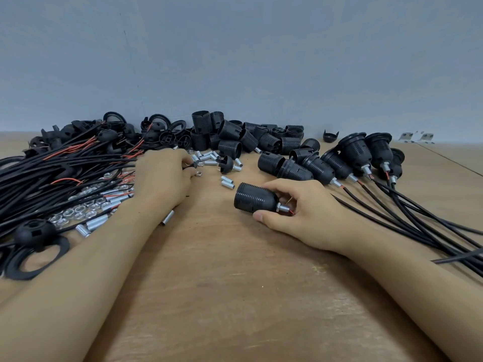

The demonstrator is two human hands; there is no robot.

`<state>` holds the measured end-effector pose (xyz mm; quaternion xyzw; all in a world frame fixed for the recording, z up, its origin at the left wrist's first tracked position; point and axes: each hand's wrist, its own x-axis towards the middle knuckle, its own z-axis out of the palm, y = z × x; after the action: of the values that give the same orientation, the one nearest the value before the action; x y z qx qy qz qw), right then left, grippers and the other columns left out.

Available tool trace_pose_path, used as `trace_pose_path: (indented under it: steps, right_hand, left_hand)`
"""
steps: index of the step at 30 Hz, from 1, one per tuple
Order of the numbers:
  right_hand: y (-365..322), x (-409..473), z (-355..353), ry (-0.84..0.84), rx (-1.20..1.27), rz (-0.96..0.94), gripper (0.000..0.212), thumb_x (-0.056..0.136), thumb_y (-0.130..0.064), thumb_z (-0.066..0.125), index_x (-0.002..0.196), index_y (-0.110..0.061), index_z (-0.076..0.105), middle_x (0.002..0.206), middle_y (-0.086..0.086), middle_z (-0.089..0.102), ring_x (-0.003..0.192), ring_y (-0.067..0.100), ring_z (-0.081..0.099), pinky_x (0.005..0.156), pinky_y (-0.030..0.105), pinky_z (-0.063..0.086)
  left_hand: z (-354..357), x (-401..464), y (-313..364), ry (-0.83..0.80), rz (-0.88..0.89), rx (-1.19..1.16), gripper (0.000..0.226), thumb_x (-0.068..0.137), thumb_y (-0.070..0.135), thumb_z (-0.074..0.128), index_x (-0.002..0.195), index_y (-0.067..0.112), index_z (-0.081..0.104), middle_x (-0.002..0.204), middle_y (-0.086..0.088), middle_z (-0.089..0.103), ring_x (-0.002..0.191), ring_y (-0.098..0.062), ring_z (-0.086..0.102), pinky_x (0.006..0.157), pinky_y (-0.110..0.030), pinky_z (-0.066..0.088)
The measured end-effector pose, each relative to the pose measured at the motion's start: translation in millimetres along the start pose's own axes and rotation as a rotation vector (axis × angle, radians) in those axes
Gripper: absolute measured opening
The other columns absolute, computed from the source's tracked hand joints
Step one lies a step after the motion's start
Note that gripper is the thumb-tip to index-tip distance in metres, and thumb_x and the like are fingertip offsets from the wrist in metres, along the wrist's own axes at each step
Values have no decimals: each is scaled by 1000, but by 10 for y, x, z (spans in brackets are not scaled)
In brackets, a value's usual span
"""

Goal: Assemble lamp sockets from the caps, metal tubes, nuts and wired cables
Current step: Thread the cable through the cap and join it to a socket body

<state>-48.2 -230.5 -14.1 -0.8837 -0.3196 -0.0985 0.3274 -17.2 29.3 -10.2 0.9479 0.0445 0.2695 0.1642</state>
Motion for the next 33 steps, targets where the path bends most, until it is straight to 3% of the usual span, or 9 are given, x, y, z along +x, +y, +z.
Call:
trace_pose_path:
  steps: [7, 10, 12, 14, 17, 20, 23, 27, 33]
  right_hand:
    - [-2, 0, -5, 14, -2, 15, 33, 80, -45, 74, 111, -34, 68, 89, -16, 69, 84, 0, 61, 70, 18, 47]
    - [10, 10, -4, 72, -24, 38, 30, 80, -44, 75, 107, -32, 68, 82, -18, 65, 78, -3, 58, 64, 13, 42]
    - [32, 26, -26, 137, -50, 91, 30, 81, -42, 74, 108, -30, 68, 82, -18, 63, 77, -4, 56, 63, 8, 38]
    - [36, 31, -50, 178, -41, 114, 31, 82, -39, 74, 110, -28, 68, 83, -18, 63, 77, -7, 55, 64, 6, 37]
    - [-33, 10, -44, 157, 11, 26, 31, 83, -33, 77, 111, -24, 68, 85, -19, 63, 77, -9, 55, 68, 6, 38]
    - [-73, 1, -28, 135, 15, -25, 31, 84, -30, 76, 113, -25, 68, 89, -17, 66, 85, -4, 58, 72, 8, 41]
    - [-71, 13, -42, 130, 22, -22, 27, 85, -30, 75, 110, -23, 69, 89, -11, 68, 85, 1, 59, 72, 11, 42]
    - [-89, 10, -59, 146, -6, -93, 31, 85, -28, 75, 113, -17, 69, 92, -4, 69, 85, 10, 59, 78, 24, 46]
    - [-74, -20, -42, 257, -182, -240, 47, 80, -6, 78, 125, -8, 66, 105, 10, 65, 82, 12, 53, 68, 20, 43]
  left_hand:
    - [-41, -27, 74, 277, 134, -230, 20, 96, 13, 59, 114, 10, 69, 104, -6, 71, 98, -26, 65, 89, -37, 47]
    - [-98, -74, 223, 359, 169, -525, 19, 97, 7, 54, 108, 12, 69, 95, 1, 69, 87, -7, 67, 81, -17, 49]
    - [-77, -140, 379, 290, 55, -792, 21, 101, 5, 49, 104, 16, 67, 87, 0, 68, 77, -1, 68, 75, -15, 53]
    - [2, -227, 544, 117, -84, -1005, 25, 102, 3, 48, 97, 19, 66, 84, -6, 67, 66, -4, 67, 70, -26, 58]
    - [135, -334, 659, -99, -116, -924, 25, 102, 6, 49, 92, 21, 66, 81, 0, 70, 64, 0, 62, 66, -22, 54]
    - [149, -350, 674, -140, -121, -861, 22, 103, 9, 47, 98, 15, 67, 81, 1, 70, 65, -3, 62, 56, -15, 50]
    - [97, -356, 678, -226, -154, -961, 29, 104, 11, 41, 95, 7, 69, 76, -4, 72, 66, -17, 70, 62, -34, 60]
    - [105, -393, 680, -287, -85, -923, 60, 107, 46, 30, 92, 4, 69, 76, -14, 74, 74, -29, 73, 77, -48, 59]
    - [39, -418, 709, -428, -92, -1050, 73, 104, 56, 21, 86, 7, 72, 65, -15, 72, 61, -32, 73, 56, -37, 61]
